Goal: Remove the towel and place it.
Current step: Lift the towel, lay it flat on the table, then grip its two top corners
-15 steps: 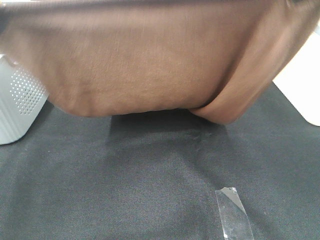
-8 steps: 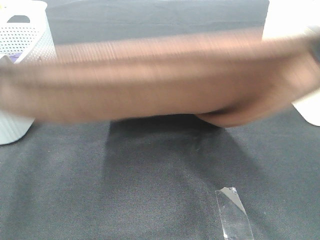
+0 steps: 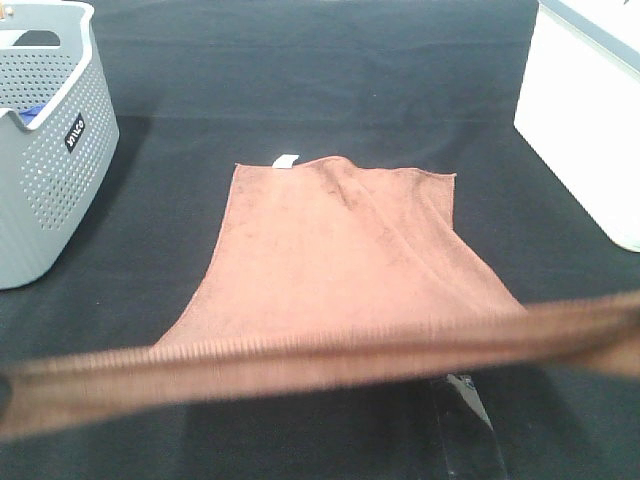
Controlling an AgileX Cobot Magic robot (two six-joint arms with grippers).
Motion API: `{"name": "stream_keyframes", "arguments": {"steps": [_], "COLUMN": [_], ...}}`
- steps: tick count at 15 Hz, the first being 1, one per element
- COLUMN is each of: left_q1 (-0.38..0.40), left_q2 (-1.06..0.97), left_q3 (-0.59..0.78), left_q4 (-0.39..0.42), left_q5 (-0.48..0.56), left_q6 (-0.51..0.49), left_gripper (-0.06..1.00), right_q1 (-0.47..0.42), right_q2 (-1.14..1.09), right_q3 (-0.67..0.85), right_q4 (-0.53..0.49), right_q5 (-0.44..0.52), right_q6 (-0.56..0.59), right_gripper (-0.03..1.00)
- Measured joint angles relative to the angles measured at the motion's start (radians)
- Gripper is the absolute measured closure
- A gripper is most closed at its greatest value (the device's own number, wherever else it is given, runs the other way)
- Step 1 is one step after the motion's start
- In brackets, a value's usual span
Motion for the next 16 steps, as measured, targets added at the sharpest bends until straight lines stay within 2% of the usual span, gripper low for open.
{"name": "stream_keyframes", "arguments": {"steps": [3,8,10,12,14,16], "left_q1": [0.001,-0.003,-0.078,-0.192,-0.275,-0.326], "left_q2": [0.043,0.158,0.204,0.251,0.293,0.34], "left_q3": [0.055,0.06,0.062,0.063,0.063,0.063], "left_q4": [-0.007,0.007,0.047,0.079,0.084,0.081], "left_q5": [0.0,0.002,0.002,-0.001,-0.003,-0.002], "left_q6": [0.0,0.0,-0.034,-0.108,-0.157,-0.178], "left_gripper": [0.94,0.94,0.94,0.94,0.94,0.94], "right_q1": [-0.001,-0.002,-0.004,-0.005,-0.012,-0.013], "right_q2": [0.095,0.263,0.313,0.329,0.329,0.329], "right_q3": [0.085,0.099,0.099,0.099,0.124,0.191], "right_q4": [0.002,0.018,0.03,0.028,0.026,0.032], "right_q5": [-0.002,-0.037,-0.035,-0.006,0.008,0.01], "right_q6": [-0.015,-0.091,-0.132,-0.14,-0.156,-0.176], "right_gripper": [0.96,0.96,0.96,0.96,0.96,0.96]}}
